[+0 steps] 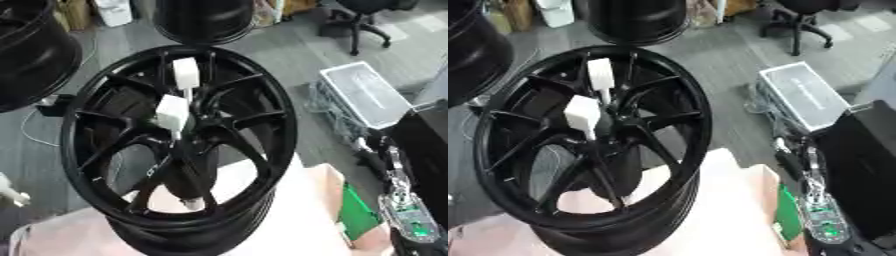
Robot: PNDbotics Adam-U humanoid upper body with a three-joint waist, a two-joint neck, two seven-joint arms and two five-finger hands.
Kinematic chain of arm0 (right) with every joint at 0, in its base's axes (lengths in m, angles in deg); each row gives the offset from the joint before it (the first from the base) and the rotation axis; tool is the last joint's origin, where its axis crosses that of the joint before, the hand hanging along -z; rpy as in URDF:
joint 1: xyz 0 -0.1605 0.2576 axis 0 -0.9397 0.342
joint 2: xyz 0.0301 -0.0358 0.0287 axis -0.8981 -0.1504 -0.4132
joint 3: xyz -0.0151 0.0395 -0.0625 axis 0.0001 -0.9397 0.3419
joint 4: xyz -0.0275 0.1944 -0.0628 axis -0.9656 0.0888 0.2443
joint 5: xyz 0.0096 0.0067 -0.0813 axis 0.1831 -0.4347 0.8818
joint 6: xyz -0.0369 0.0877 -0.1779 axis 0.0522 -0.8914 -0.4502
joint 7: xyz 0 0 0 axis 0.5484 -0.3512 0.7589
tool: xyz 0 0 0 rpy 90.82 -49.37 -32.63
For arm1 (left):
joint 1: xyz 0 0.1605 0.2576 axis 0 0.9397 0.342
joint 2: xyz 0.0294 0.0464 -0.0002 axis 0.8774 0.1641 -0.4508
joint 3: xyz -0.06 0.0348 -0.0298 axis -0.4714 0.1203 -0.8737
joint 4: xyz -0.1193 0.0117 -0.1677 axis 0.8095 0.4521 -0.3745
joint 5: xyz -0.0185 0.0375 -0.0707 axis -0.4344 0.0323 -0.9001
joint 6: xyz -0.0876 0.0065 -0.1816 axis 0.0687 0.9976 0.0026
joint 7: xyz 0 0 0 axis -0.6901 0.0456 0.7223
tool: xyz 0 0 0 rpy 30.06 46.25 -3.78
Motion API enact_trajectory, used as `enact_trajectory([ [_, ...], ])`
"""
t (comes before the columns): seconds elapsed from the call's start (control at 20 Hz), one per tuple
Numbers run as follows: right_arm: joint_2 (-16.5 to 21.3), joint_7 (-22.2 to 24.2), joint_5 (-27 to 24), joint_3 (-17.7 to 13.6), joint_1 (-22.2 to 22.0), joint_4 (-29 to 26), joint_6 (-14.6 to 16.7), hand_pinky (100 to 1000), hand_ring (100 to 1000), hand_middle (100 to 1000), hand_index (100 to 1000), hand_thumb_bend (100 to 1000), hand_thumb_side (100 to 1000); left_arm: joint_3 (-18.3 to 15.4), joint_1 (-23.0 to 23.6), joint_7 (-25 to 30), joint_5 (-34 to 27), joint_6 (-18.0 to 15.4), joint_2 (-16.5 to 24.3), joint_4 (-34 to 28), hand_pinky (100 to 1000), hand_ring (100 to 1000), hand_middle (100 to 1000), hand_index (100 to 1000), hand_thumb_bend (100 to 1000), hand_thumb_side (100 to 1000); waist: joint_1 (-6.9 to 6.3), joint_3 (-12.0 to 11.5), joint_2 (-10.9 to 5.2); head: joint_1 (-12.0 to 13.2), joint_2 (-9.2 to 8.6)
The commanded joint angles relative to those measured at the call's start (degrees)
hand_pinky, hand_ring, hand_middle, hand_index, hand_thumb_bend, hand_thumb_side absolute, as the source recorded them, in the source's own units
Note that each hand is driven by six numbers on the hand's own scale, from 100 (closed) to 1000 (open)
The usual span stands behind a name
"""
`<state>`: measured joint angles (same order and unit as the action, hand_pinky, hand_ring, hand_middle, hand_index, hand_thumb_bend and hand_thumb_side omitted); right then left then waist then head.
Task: Pull the pin out of the wheel hub.
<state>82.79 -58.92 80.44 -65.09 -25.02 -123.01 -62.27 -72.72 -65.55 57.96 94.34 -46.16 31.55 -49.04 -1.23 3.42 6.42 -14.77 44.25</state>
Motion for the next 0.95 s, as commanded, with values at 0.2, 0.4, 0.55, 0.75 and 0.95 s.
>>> enact_trajectory([
  [0.2,0.49,-0.10,-0.02,-0.32,0.58,-0.98,0.03,469,550,782,874,100,504,-2.46,1.00,-7.52,-2.24,1.29,0.66,-0.81,594,482,781,900,265,1000,0.13,-0.08,-0.47,-0.22,-0.13],
  [0.4,0.24,-0.42,-0.09,-0.54,0.64,-1.00,0.08,468,550,781,874,100,505,-5.00,4.76,-6.47,-14.22,3.46,-1.41,-8.11,582,463,738,878,100,1000,0.16,-0.16,-0.43,-0.40,-0.13],
  [0.55,-0.08,-0.33,-0.12,-0.41,0.80,-1.01,0.17,469,550,782,874,100,506,-8.83,9.61,-5.45,-27.99,8.22,-5.80,-17.92,569,446,684,855,100,1000,0.21,-0.38,-0.19,-0.38,-0.13],
  [0.75,-0.64,-0.49,-0.32,-0.48,1.32,-0.99,0.37,469,550,782,874,100,506,-14.77,17.13,-6.08,-44.37,17.99,-14.74,-31.76,575,455,674,849,133,1000,0.58,-0.26,0.27,-1.02,-0.13],
  [0.95,-0.63,-0.83,-0.37,-0.71,1.28,-1.09,0.37,469,550,782,873,100,505,-17.15,22.42,-5.77,-49.59,25.85,-21.43,-40.48,578,458,662,845,151,1000,0.60,-0.72,0.48,-0.73,-0.13],
])
